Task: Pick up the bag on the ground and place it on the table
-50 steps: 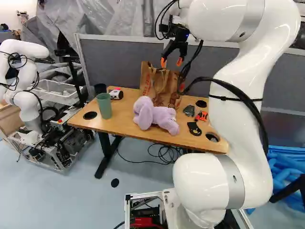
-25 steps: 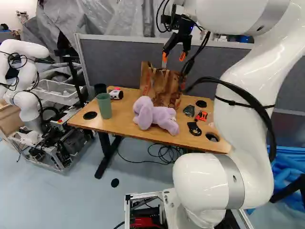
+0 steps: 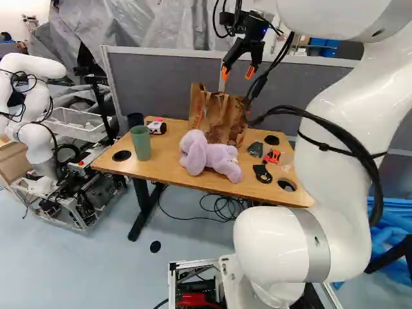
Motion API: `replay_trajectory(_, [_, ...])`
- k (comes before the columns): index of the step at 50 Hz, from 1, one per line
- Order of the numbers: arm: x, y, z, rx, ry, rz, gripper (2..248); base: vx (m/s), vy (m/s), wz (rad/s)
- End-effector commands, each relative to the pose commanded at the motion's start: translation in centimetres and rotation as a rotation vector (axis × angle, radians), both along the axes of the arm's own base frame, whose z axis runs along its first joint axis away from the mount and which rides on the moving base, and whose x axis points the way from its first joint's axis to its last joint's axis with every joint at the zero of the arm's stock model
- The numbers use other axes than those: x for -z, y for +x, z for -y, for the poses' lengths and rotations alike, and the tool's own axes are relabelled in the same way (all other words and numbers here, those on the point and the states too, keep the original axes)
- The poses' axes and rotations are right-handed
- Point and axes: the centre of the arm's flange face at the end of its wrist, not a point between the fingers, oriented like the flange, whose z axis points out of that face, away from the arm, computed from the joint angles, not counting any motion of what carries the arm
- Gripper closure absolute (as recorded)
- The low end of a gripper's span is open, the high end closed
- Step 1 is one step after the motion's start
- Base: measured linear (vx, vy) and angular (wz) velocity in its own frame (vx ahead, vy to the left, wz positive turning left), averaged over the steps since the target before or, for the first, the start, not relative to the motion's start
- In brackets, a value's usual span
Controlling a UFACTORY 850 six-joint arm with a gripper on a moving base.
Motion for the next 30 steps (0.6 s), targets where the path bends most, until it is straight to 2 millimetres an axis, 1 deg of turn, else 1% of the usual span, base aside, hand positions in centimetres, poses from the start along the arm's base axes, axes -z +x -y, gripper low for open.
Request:
replay_trajectory(14, [0.0, -1.8, 0.0, 0.006, 0.001, -0.005, 3, 0.000, 0.000, 0.000])
replay_trajectory(30, [0.0, -1.8, 0.0, 0.006, 0.001, -0.005, 3, -0.077, -0.001, 0.003])
